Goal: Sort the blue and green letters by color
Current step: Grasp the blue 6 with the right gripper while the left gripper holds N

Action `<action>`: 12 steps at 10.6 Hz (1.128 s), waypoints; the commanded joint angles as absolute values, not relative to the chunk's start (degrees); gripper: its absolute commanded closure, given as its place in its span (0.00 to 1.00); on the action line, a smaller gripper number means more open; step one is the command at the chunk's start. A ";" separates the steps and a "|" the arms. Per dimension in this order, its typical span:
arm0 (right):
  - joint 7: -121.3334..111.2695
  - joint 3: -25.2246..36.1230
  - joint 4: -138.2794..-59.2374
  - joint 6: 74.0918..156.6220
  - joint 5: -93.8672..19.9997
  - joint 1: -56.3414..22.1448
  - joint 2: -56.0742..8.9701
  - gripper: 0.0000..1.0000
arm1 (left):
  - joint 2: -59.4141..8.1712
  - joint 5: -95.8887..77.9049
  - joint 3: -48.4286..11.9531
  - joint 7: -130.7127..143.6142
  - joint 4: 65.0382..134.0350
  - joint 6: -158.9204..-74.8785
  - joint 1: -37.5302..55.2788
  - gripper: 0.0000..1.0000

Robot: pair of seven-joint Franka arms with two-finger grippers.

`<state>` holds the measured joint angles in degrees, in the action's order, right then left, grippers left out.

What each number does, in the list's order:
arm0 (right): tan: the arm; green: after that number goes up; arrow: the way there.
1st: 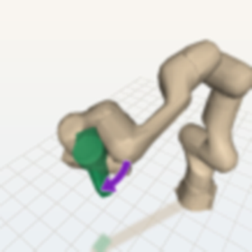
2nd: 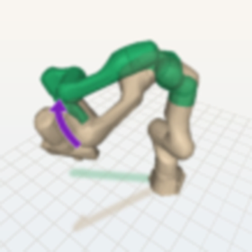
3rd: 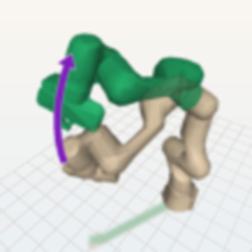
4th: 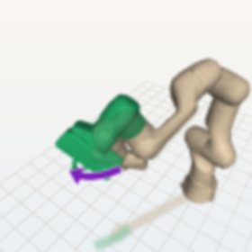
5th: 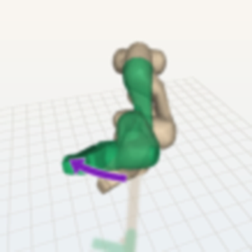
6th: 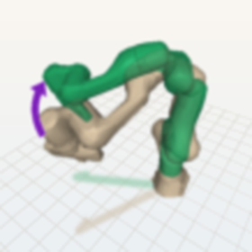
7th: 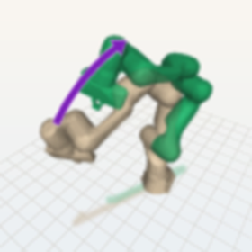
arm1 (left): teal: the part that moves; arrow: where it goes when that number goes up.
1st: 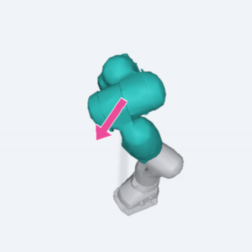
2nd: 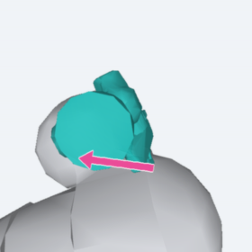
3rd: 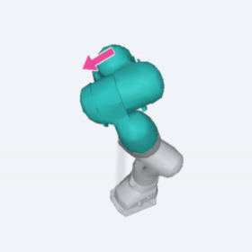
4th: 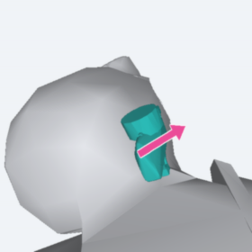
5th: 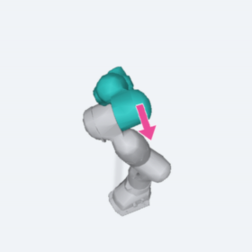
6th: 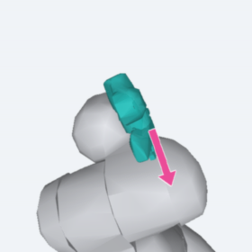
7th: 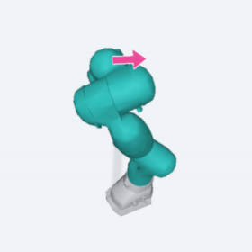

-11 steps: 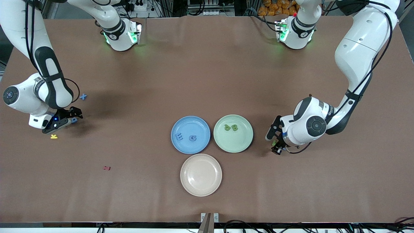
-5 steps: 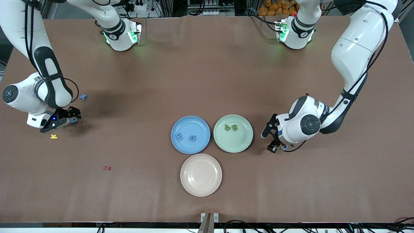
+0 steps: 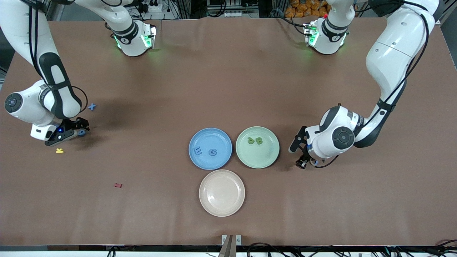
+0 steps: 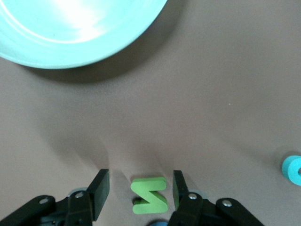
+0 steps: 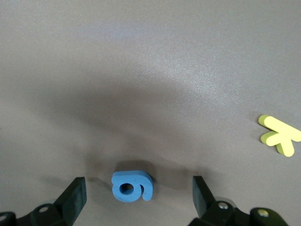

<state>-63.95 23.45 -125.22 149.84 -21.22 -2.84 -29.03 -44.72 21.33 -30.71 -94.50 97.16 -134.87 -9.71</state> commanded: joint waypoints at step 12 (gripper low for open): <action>-32.88 14.60 -113.94 150.12 -27.85 -12.01 -29.79 1.00 | -43.78 22.24 -29.97 -82.60 96.94 -138.08 -9.41 1.00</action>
<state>-48.42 18.10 -120.10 150.35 -24.87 -6.71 -28.70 -45.49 21.54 -29.15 -92.56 96.73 -137.91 -9.85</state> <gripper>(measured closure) 0.639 0.643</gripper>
